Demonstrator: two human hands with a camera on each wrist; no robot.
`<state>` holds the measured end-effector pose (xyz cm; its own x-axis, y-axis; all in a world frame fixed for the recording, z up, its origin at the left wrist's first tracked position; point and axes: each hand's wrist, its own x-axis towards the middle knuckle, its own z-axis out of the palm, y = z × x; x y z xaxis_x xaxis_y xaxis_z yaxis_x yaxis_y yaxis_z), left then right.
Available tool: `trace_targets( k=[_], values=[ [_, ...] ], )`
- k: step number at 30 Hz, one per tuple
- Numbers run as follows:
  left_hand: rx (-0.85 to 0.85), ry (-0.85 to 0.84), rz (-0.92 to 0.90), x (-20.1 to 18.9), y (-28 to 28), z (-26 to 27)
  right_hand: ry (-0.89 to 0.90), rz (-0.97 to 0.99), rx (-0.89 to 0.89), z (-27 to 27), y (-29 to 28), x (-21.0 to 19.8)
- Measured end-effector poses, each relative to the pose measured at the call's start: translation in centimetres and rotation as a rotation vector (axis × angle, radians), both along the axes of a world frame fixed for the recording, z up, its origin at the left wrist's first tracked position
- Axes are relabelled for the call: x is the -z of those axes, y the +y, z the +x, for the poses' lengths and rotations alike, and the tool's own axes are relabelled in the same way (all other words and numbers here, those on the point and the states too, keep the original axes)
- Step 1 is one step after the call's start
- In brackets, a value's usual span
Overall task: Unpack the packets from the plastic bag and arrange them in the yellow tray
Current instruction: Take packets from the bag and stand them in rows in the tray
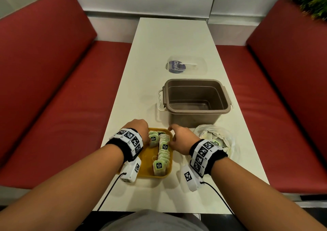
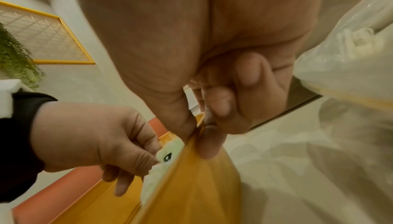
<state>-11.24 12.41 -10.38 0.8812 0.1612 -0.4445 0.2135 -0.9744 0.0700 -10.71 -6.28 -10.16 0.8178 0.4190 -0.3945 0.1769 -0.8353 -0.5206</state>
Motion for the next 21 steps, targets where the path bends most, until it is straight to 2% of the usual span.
trace_targets(
  k=[8,15,21],
  values=[
    [0.071,0.220,0.048,1.5,-0.1,-0.7,-0.007,0.049,-0.017,-0.2,-0.4,-0.2],
    [0.101,0.234,0.044,5.8,0.8,1.1,-0.026,0.068,-0.056,-0.1,-0.7,0.1],
    [0.035,0.224,0.190,4.1,0.1,0.7,-0.017,0.066,-0.108,-0.2,-1.7,-0.4]
  ],
)
